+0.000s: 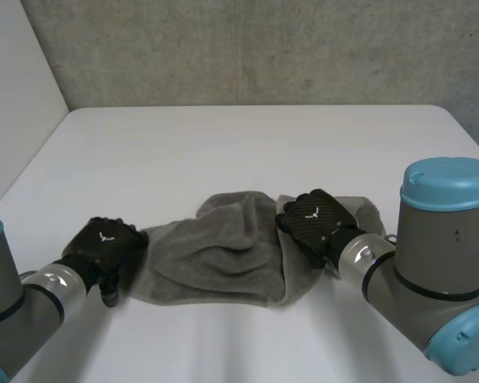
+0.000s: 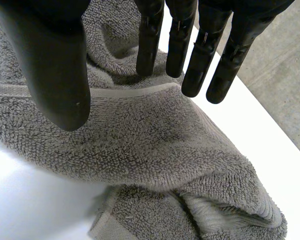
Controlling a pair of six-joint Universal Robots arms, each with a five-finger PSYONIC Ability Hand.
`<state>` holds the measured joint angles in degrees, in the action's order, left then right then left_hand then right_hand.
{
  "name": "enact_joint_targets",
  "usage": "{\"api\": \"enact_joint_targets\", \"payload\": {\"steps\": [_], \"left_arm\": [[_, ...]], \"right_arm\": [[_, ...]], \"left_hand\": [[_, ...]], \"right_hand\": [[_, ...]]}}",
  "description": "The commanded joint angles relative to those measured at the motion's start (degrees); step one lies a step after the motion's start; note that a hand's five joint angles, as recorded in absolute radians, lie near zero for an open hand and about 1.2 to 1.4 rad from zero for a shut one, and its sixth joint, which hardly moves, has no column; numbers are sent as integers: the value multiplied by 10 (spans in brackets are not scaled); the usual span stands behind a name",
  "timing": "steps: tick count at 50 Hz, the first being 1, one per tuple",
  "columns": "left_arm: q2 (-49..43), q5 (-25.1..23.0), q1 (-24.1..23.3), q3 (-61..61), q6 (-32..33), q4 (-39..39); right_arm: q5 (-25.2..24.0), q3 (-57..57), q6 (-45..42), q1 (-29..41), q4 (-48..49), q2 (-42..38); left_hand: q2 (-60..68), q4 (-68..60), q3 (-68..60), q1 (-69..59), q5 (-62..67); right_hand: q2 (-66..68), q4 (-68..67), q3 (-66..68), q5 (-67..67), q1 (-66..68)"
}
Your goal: Fold the towel.
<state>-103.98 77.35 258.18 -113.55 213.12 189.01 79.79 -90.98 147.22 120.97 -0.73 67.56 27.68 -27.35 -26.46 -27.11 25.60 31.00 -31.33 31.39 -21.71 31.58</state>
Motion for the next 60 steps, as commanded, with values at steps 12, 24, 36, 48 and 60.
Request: {"api": "enact_joint_targets", "payload": {"steps": [12, 24, 36, 48, 60], "left_arm": [[-79, -3, -3, 55, 0, 6], [-99, -2, -7, 74, 1, 14], [-112, -3, -9, 80, 1, 14], [-103, -2, -10, 88, -1, 14], [-110, -1, -13, 92, -4, 14]], "right_arm": [[-1, -8, -9, 1, 1, -8], [-1, -9, -10, 1, 1, -12], [-2, -9, -10, 0, 1, -16], [-2, -8, -10, 0, 1, -16], [0, -8, -10, 1, 1, -15]], "left_hand": [[24, -27, -36, -29, -56], [110, -113, -122, -115, 30], [121, -125, -134, -127, 42], [315, -318, -327, -321, 236], [433, -436, -445, -438, 353]], "right_hand": [[1, 2, -3, 6, -5], [-1, 4, -5, 8, -6], [1, 2, -3, 6, -5], [-1, 4, -5, 8, -6], [-1, 4, -5, 8, -6]]}}
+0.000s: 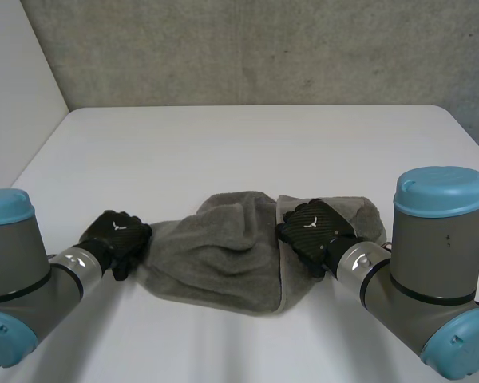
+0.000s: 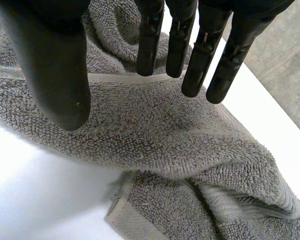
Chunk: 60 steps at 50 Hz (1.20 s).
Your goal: Fold the towel.
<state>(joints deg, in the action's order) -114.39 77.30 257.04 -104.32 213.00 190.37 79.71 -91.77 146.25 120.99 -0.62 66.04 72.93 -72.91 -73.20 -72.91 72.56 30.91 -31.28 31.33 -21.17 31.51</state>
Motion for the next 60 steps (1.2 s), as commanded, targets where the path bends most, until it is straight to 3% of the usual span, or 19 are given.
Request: {"api": "enact_joint_targets", "payload": {"steps": [1, 4, 11, 17, 24, 28, 31, 32, 34, 39, 46, 56, 59, 60], "left_arm": [[-7, 0, -1, 0, -3, 0], [-5, 0, -2, 2, -3, 0], [11, 1, -2, 3, -4, -2], [115, 1, 3, 6, -21, -5], [231, 0, 28, 29, -126, -4], [251, -1, 47, 28, -152, -8], [263, -1, 56, 18, -159, -11], [263, -1, 56, 17, -159, -11], [264, -1, 57, 3, -159, -16], [264, -1, 56, -16, -160, -18], [267, -1, 57, -36, -160, -19], [271, -1, 57, -36, -161, -19], [271, -1, 57, -36, -161, -18], [271, -1, 57, -36, -160, -18]], "right_arm": [[2, 0, 0, 0, 0, 1], [3, 1, 0, -1, 0, 1], [5, 9, 2, -8, 1, 13], [0, 23, 10, -41, -2, 82], [0, 75, 11, -80, -26, 111], [-18, 107, 11, -90, -58, 105], [-96, 183, 9, -95, -105, 42], [-97, 183, 9, -95, -105, 42], [-160, 238, 10, -97, -133, -11], [-219, 321, 7, -88, -168, -113], [-228, 396, -3, -74, -195, -223], [-220, 411, -51, -71, -196, -283], [-211, 411, -64, -69, -194, -289], [-208, 411, -69, -69, -192, -288]], "left_hand": [[12, -12, -9, -12, -85], [71, -71, -68, -71, -26], [71, -71, -68, -71, -26], [71, -71, -68, -71, -26], [71, -71, -68, -71, -26], [71, -71, -68, -71, -26], [71, -71, -68, -71, -26], [71, -71, -68, -71, -26], [71, -71, -68, -71, -26], [71, -71, -68, -71, -26], [71, -71, -68, -71, -26], [71, -71, -68, -71, -26], [71, -71, -68, -71, -26], [71, -71, -68, -71, -26]], "right_hand": [[2, 2, -2, 1, -4], [2, 2, -2, 1, -4], [4, 0, 0, -1, -2], [5, -2, 1, -3, -1], [-3, 7, -7, 6, -9], [-3, 7, -7, 6, -9], [-5, 8, -9, 7, -11], [-5, 8, -9, 7, -11], [-5, 8, -9, 7, -11], [-5, 8, -9, 7, -11], [-3, 7, -7, 6, -9], [24, -20, 20, -21, 18], [121, -118, 117, -119, 115], [231, -228, 227, -229, 225]]}}
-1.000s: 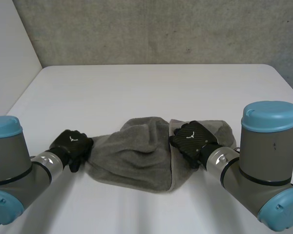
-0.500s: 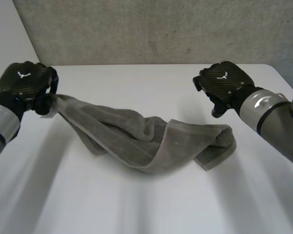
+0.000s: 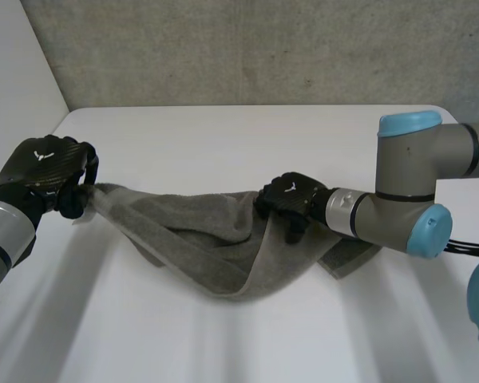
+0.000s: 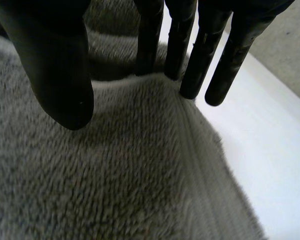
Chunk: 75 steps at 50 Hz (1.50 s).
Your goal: Fold the towel.
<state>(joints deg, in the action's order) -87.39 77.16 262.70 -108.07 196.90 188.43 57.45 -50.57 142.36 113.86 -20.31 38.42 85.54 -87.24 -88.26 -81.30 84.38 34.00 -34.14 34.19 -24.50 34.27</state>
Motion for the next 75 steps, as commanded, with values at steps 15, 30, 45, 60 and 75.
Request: {"api": "enact_joint_targets", "payload": {"steps": [15, 30, 45, 60, 75], "left_arm": [[4, 2, -1, 16, 0, 4], [35, 12, -6, 61, -59, 3], [61, 34, -4, 128, -157, -79], [-187, 62, -60, 217, -48, -167], [-261, 141, -118, 508, 1, -24]], "right_arm": [[51, -91, 58, -12, 145, 147], [40, -189, 200, -85, 148, 384], [61, -189, 139, -152, -56, 503], [216, -154, -71, -73, -108, 248], [315, 42, -75, -26, 276, 189]], "left_hand": [[-55, 72, 83, 13, -144], [-55, 72, 83, 13, -144], [-55, 72, 83, 13, -144], [-55, 72, 83, 13, -144], [-55, 72, 83, 13, -144]], "right_hand": [[460, -459, 458, -455, 457], [460, -459, 458, -455, 457], [460, -459, 458, -455, 457], [460, -459, 458, -455, 457], [460, -459, 458, -455, 457]]}}
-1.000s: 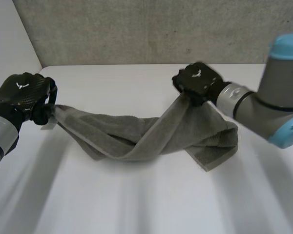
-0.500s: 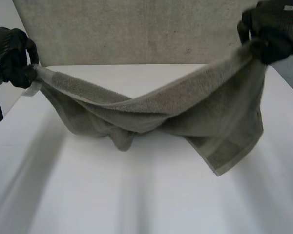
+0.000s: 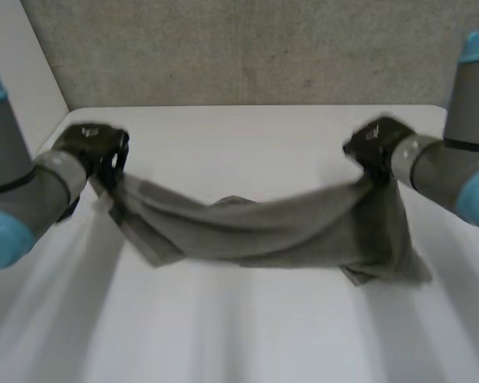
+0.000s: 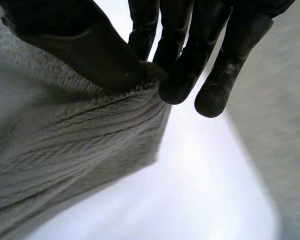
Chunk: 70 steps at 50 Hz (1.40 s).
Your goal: Fold the towel.
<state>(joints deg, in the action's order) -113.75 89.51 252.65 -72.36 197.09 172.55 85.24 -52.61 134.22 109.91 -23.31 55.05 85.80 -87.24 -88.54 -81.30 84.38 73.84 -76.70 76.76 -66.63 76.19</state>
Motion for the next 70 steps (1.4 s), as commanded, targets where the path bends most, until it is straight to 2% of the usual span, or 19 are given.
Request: {"api": "enact_joint_targets", "payload": {"steps": [1, 2, 4, 6, 15, 21, 24, 26, 30, 35, 37, 44, 45, 46, 48, 49, 51, 63, 70], "left_arm": [[15, 15, -19, 155, -4, 199], [15, 15, -19, 155, -4, 199], [54, 20, -17, 154, -8, 303], [65, 22, -21, 145, -8, 317], [74, 23, -18, 39, -29, 287], [77, 19, -12, -87, -48, 261], [78, 15, -10, -194, -41, 262], [77, 14, -9, -219, -39, 261], [73, 13, -8, -277, -27, 260], [73, 13, -12, -304, -7, 258], [73, 13, -16, -324, 31, 259], [74, 14, -5, -321, 43, 261], [74, 14, 0, -320, 44, 261], [74, 14, 0, -320, 44, 261], [76, 14, 13, -319, 43, 261], [76, 14, 13, -319, 43, 261], [78, 14, 22, -319, 40, 261], [72, 13, 36, -326, 39, 262], [71, 13, 36, -326, 39, 262]], "right_arm": [[37, 29, 8, 13, 394, 61], [37, 29, 8, 13, 395, 61], [38, -33, 8, 11, 503, 130], [36, -46, 8, 12, 506, 138], [30, -78, 7, 10, 344, 137], [-1, -193, 4, 14, 255, 130], [-10, -235, 5, 14, 252, 131], [-12, -302, 3, 15, 247, 131], [-13, -344, 3, 22, 246, 128], [-16, -389, 6, 25, 252, 115], [-16, -413, 17, 25, 261, 98], [-16, -442, 67, 19, 302, 103], [-18, -446, 78, 19, 305, 105], [-18, -446, 78, 19, 305, 105], [-22, -452, 87, 18, 308, 111], [-22, -452, 87, 18, 308, 111], [-27, -459, 88, 16, 310, 122], [-114, -518, 82, -89, 313, 146], [-138, -550, 82, -135, 342, 151]], "left_hand": [[-58, 72, 85, 13, -144], [-58, 72, 85, 13, -144], [-58, 72, 85, 13, -144], [-58, 72, 85, 13, -144], [-58, 72, 85, 13, -144], [-58, 72, 85, 13, -144], [-58, 72, 85, 13, -144], [-58, 72, 85, 13, -144], [-58, 72, 85, 13, -144], [-58, 72, 85, 13, -144], [-58, 72, 85, 13, -144], [-58, 72, 85, 13, -144], [-58, 72, 85, 13, -144], [-58, 72, 85, 13, -144], [-58, 72, 85, 13, -144], [-58, 72, 85, 13, -144], [-58, 72, 85, 13, -144], [-58, 72, 85, 13, -144], [-58, 72, 85, 13, -144]], "right_hand": [[62, -33, 32, -34, 38], [62, -33, 32, -34, 38], [62, -33, 32, -34, 38], [62, -33, 32, -34, 38], [62, -33, 32, -34, 38], [62, -33, 32, -34, 38], [62, -33, 32, -34, 38], [62, -33, 32, -34, 38], [62, -33, 32, -34, 38], [62, -33, 32, -34, 38], [62, -33, 32, -34, 38], [62, -33, 32, -34, 38], [-39, 68, -69, 67, -63], [-40, 69, -70, 68, -64], [-257, 285, -286, 284, -280], [-257, 286, -287, 285, -281], [-370, 398, -399, 398, -393], [-421, 449, -450, 448, -444], [-414, 442, -443, 442, -437]]}}
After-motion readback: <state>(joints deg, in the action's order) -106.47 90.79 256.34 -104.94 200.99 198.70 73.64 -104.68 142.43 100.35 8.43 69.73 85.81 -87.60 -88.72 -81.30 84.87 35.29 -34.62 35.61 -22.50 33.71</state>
